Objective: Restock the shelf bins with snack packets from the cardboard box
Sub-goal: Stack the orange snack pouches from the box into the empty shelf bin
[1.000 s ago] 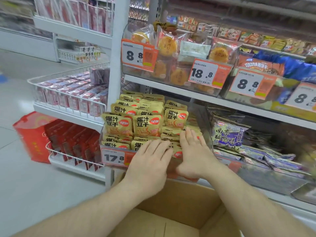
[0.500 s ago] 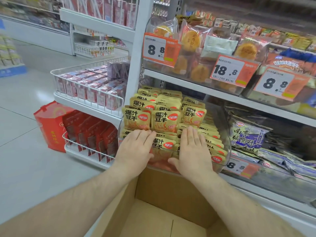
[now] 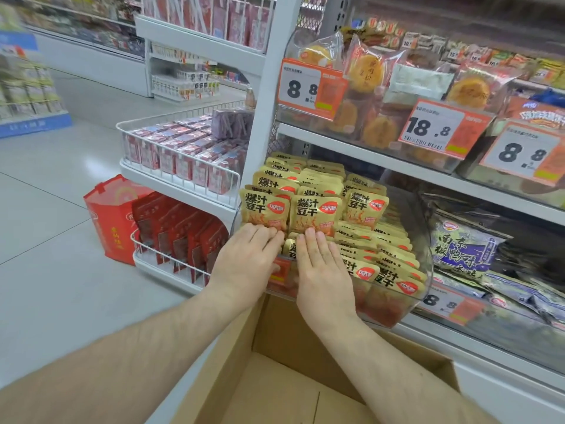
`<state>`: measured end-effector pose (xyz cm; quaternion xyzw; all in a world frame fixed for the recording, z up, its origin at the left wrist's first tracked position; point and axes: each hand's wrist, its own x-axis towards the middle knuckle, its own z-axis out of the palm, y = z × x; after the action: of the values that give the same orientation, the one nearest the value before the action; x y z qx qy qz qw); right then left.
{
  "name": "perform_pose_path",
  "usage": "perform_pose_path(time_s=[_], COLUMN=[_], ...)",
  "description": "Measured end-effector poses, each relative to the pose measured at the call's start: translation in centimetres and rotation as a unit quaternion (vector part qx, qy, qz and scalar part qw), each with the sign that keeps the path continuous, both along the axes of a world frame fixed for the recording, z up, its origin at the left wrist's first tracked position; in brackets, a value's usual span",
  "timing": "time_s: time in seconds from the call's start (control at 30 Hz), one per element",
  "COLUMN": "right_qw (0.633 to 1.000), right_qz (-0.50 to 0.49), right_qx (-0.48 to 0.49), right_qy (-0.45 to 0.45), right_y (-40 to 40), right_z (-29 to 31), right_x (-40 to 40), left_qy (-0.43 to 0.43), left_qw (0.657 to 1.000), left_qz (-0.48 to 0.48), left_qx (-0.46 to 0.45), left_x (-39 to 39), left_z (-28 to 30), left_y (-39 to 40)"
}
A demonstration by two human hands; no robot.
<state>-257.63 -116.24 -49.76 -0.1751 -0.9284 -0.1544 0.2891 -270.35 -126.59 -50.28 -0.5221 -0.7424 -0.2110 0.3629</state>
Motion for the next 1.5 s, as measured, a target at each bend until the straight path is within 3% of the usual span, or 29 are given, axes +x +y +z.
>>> perform_pose_path(time_s=[0.1, 0.13, 0.17, 0.2, 0.23, 0.27, 0.3, 0.33, 0.4, 0.5, 0.6, 0.77, 0.93, 1.1, 1.5], right_qw=[0.997, 0.994, 0.99, 0.988, 0.989, 0.991, 0.992, 0.991, 0.984, 0.971, 0.964, 0.96, 0.964, 0.96, 0.954], right_qz=[0.039, 0.045, 0.039, 0.02, -0.01, -0.048, -0.085, -0.118, -0.167, -0.225, -0.245, -0.227, -0.224, -0.233, -0.233], right_qx=[-0.013, -0.01, -0.008, -0.011, -0.017, -0.028, -0.037, -0.049, -0.063, -0.054, -0.057, -0.144, -0.14, -0.156, -0.186], right_qy=[0.06, 0.1, 0.135, 0.15, 0.145, 0.122, 0.083, 0.039, -0.023, -0.067, -0.081, -0.075, -0.01, 0.0, 0.018], right_y=[0.6, 0.9, 1.3, 1.7, 2.2, 2.5, 2.8, 2.9, 3.0, 3.1, 3.0, 4.3, 6.3, 8.9, 9.1], right_z=[1.8, 2.4, 2.8, 3.2, 3.3, 3.1, 2.9, 2.7, 2.6, 2.8, 3.2, 4.9, 6.5, 6.9, 3.0], right_x=[2.3, 3.6, 4.9, 6.1, 7.0, 7.7, 8.1, 8.3, 8.3, 7.9, 7.6, 7.3, 5.4, 3.5, 2.9], left_qy=[-0.099, -0.188, -0.313, -0.465, -0.629, -0.763, -0.846, -0.89, -0.926, -0.934, -0.92, -0.904, -0.895, -0.904, -0.904], left_qw=[0.994, 0.98, 0.944, 0.874, 0.76, 0.621, 0.502, 0.426, 0.35, 0.296, 0.295, 0.331, 0.37, 0.325, 0.374], left_qz=[0.019, 0.031, 0.041, 0.046, 0.045, 0.047, 0.049, 0.043, 0.014, -0.052, -0.099, -0.119, -0.142, -0.12, -0.091], left_qx=[0.031, 0.064, 0.101, 0.134, 0.158, 0.173, 0.174, 0.159, 0.143, 0.192, 0.238, 0.242, 0.206, 0.249, 0.186], left_x=[2.2, 3.6, 4.9, 6.1, 6.9, 7.2, 7.2, 7.0, 6.4, 5.7, 5.6, 5.7, 3.6, 0.1, 0.2], left_z=[1.0, 1.5, 2.1, 2.7, 3.0, 2.9, 2.5, 2.2, 1.8, 1.6, 1.5, 0.6, 1.1, 1.3, 1.3], left_y=[-0.9, -1.4, -1.8, -2.1, -2.0, -1.7, -1.4, -1.1, -0.5, 0.8, 2.0, 3.0, 4.5, 5.1, 5.8])
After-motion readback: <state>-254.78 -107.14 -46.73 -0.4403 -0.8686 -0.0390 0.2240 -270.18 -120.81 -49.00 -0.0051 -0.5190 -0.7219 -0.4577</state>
